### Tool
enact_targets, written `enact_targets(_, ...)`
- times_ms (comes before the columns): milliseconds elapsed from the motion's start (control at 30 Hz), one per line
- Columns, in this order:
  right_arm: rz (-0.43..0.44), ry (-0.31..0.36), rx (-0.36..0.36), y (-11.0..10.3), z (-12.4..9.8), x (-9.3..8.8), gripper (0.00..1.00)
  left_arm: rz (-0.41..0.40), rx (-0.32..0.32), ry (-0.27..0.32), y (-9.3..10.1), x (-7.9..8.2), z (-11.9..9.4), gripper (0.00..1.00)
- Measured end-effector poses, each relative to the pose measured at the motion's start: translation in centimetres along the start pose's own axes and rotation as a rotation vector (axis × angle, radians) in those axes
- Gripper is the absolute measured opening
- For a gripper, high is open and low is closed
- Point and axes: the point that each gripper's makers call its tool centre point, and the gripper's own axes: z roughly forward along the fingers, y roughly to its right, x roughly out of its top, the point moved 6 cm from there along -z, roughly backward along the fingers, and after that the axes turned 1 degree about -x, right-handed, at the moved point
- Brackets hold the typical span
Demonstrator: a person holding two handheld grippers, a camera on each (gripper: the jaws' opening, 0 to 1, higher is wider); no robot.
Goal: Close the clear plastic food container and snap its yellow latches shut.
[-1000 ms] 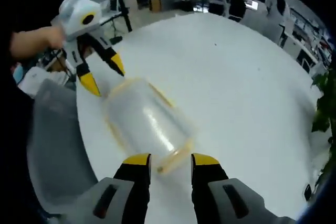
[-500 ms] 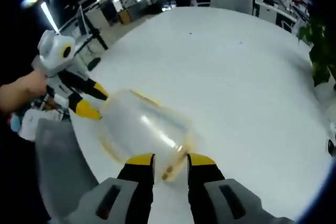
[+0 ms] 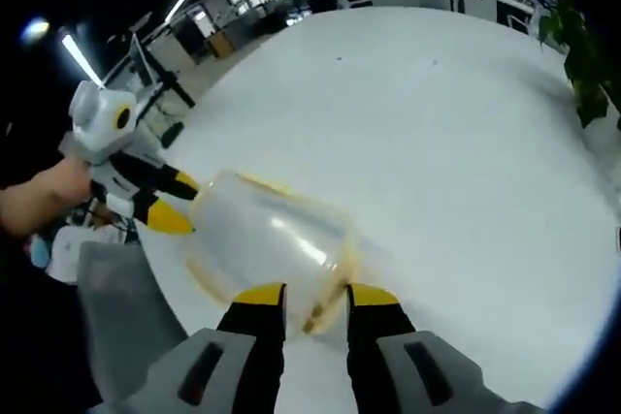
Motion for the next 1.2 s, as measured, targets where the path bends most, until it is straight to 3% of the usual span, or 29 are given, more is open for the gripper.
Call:
enact_targets(133, 0.062, -0.002, 0.012, 0.1, 0.0, -0.2, 0.20, 0.003, 0.007, -0.004, 0.1, 0.1, 0.1, 0.29)
enact_targets(200, 0.053, -0.003, 0.013, 0.0, 0.0, -0.2, 0.19, 0.006, 0.008, -0.002, 0.2, 0.0, 0.0, 0.28)
enact_targets(233, 0.061, -0.044, 0.032, -0.2, -0.2, -0.7, 0.18, 0.006, 0.008, -0.001, 0.2, 0.0, 0.0, 0.28)
enact_targets(267, 0.124, -0.017, 0.074, -0.9, 0.3, -0.6, 0.18, 0.001, 0.014, -0.006, 0.2, 0.0, 0.0, 0.28)
enact_targets(300, 0.100, -0.005, 0.037, 0.3, 0.4, -0.6, 0.17, -0.007, 0.007, 0.002, 0.2, 0.1, 0.1, 0.27)
enact_targets(400, 0.116, -0.004, 0.042, 0.5, 0.2, -0.7, 0.16, -0.061, 0.017, -0.003, 0.0, 0.0, -0.5, 0.24)
enact_targets(467, 0.113, -0.002, 0.040, 0.5, 0.3, -0.6, 0.16, -0.026, 0.013, 0.000, -0.1, -0.1, -0.7, 0.24)
enact_targets(700, 0.111, 0.024, 0.026, 0.5, 0.2, -0.6, 0.17, -0.055, 0.011, 0.025, -0.1, -0.1, 0.1, 0.26)
enact_targets(867, 0.079, 0.000, -0.028, -0.3, 0.1, -0.1, 0.17, -0.047, 0.013, 0.018, -0.1, 0.0, 0.1, 0.27)
enact_targets(1200, 0.072, -0.056, -0.063, -0.5, 0.1, 0.4, 0.17, -0.027, -0.004, 0.002, -0.2, 0.2, 0.2, 0.28)
